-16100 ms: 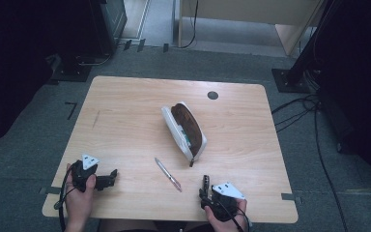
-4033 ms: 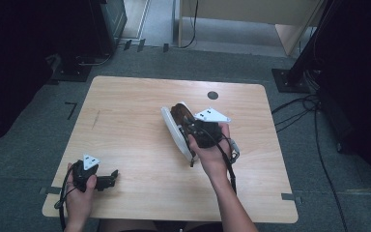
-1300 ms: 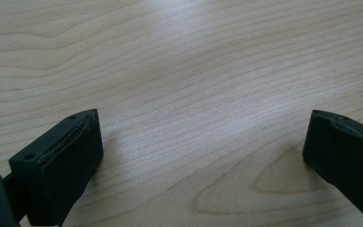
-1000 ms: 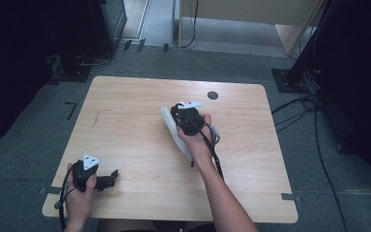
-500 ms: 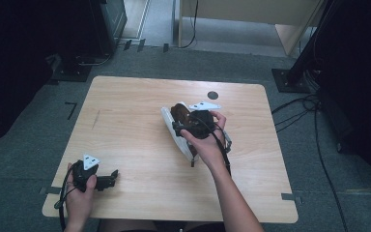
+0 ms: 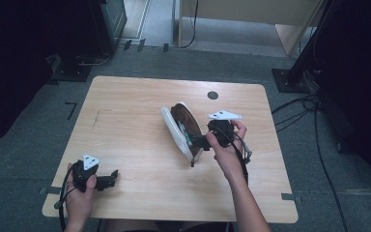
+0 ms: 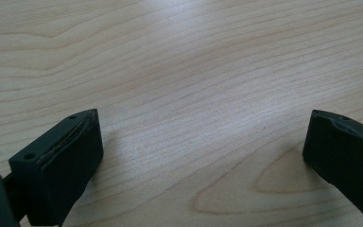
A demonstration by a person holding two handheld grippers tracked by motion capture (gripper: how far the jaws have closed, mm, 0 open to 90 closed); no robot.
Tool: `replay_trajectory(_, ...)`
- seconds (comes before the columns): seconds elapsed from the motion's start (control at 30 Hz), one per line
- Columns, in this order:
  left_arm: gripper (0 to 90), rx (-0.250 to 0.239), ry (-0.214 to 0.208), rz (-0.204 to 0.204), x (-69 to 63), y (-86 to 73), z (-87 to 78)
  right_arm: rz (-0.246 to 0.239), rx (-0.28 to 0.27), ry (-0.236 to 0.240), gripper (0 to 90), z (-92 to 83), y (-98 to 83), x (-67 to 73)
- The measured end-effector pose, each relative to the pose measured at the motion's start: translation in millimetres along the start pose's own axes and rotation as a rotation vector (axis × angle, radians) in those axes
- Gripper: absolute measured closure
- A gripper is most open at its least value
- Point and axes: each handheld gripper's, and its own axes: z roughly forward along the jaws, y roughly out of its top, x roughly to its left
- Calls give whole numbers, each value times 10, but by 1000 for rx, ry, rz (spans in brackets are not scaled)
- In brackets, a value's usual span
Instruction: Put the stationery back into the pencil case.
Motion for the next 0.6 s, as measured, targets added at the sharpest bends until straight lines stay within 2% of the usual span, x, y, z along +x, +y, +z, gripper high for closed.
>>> replay_trajectory(0.6, 0, -1, -2, 0, -3, 0, 1, 67, -5, -58, 0, -310, -440, -377)
